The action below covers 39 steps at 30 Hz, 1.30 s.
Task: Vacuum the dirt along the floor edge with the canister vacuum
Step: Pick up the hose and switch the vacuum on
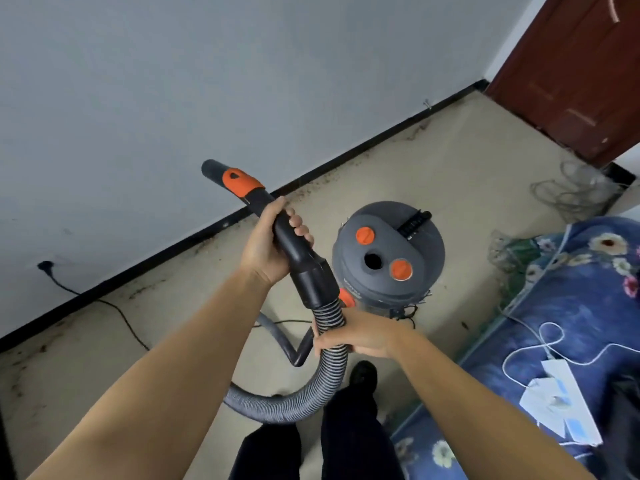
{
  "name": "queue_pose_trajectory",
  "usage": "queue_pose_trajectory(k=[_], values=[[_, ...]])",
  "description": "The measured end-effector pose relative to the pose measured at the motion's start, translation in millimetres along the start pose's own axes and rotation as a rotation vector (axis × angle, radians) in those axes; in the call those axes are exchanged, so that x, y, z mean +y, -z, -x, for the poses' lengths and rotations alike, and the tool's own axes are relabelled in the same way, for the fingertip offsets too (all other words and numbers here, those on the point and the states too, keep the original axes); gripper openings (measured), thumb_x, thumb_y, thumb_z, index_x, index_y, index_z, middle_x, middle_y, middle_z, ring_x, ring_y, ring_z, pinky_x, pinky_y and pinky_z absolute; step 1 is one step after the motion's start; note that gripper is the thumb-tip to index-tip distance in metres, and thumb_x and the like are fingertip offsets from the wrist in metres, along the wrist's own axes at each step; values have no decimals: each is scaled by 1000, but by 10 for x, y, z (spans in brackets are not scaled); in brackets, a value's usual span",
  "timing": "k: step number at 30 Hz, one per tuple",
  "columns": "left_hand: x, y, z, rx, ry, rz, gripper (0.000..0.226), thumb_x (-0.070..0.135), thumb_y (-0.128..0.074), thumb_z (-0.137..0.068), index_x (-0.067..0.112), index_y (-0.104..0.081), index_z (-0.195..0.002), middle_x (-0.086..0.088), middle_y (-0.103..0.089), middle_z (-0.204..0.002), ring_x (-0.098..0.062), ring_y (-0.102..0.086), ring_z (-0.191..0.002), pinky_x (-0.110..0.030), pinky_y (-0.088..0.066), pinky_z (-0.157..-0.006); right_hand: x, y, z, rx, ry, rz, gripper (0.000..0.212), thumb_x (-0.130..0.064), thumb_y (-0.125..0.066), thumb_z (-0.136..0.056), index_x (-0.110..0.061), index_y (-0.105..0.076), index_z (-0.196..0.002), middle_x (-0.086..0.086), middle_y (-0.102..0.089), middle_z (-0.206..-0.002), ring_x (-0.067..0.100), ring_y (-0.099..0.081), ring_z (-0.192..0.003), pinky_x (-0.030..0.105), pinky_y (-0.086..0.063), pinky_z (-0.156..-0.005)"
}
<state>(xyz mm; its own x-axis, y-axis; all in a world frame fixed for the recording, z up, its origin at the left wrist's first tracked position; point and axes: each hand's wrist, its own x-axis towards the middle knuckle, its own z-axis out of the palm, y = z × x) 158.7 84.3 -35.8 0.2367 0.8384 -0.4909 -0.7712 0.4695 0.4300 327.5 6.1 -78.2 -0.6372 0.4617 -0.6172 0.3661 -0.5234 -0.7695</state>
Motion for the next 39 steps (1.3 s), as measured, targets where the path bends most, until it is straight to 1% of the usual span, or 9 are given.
queue_pose_trajectory(k=[8,11,13,16,20,27,31,35,39], values=[[-829,49,-481,588,-68,-126,28,33,-61,-83,16,-43,-73,0,-49,-49,-15,-46,-38,-21,-41,-47,602,382,102,68,-123,85,17,-13,-67,-86,-22,-56,-77,-10,-56,-76,-1,-54,-70,12,-44,-71],[-1087,49,-596,643,-69,-138,29,30,-63,-83,16,-44,-66,-1,-51,-49,-17,-46,-39,-23,-40,-49,673,646,165,-111,-248,214,12,-26,-68,-88,-34,-60,-93,-8,-63,-98,6,-58,-92,26,-49,-87],[-1221,22,-677,639,-84,-208,29,29,-62,-84,16,-44,-66,-2,-52,-49,-18,-46,-40,-24,-40,-48,705,989,160,-190,-340,359,21,-27,-64,-91,-31,-59,-111,-8,-61,-110,8,-57,-97,24,-48,-83],[-1346,8,-764,632,-107,-277,27,27,-61,-85,15,-43,-69,-3,-52,-49,-20,-47,-42,-24,-41,-48,772,1702,59,52,-288,740,12,-14,-55,-93,-12,-66,-98,1,-62,-95,16,-58,-84,23,-45,-68],[-1477,85,-811,640,-86,-279,26,29,-62,-84,16,-44,-70,-3,-53,-53,-20,-48,-44,-25,-43,-49,1092,2589,-201,557,-226,1013,27,-10,-51,-95,-5,-65,-117,18,-60,-113,36,-56,-108,41,-48,-86],[-1655,252,-819,635,-59,-251,33,37,-64,-74,14,-41,-67,-7,-46,-55,-24,-42,-47,-28,-42,-50,1351,2844,-515,539,-3,1360,35,-17,-69,-85,-12,-63,-119,14,-56,-110,35,-52,-102,46,-47,-79],[-1665,232,-831,688,-51,-164,29,31,-61,-86,16,-43,-67,-2,-48,-53,-18,-45,-42,-26,-42,-50,1387,2831,-557,565,68,1373,37,-18,-83,-72,-2,-63,-99,20,-55,-95,40,-56,-86,45,-50,-64],[-1675,195,-817,675,-44,-216,29,32,-59,-86,15,-44,-69,-3,-48,-53,-18,-45,-43,-25,-42,-50,1402,2723,-470,725,-210,1176,47,-46,-51,-95,0,-53,-104,19,-65,-99,37,-63,-93,38,-44,-66],[-1654,120,-832,622,-56,-279,27,28,-59,-88,16,-43,-69,-3,-49,-52,-19,-45,-44,-26,-40,-50,1273,2533,-616,748,-413,790,57,-43,-34,-101,4,-65,-103,25,-67,-106,39,-62,-100,40,-47,-77]])
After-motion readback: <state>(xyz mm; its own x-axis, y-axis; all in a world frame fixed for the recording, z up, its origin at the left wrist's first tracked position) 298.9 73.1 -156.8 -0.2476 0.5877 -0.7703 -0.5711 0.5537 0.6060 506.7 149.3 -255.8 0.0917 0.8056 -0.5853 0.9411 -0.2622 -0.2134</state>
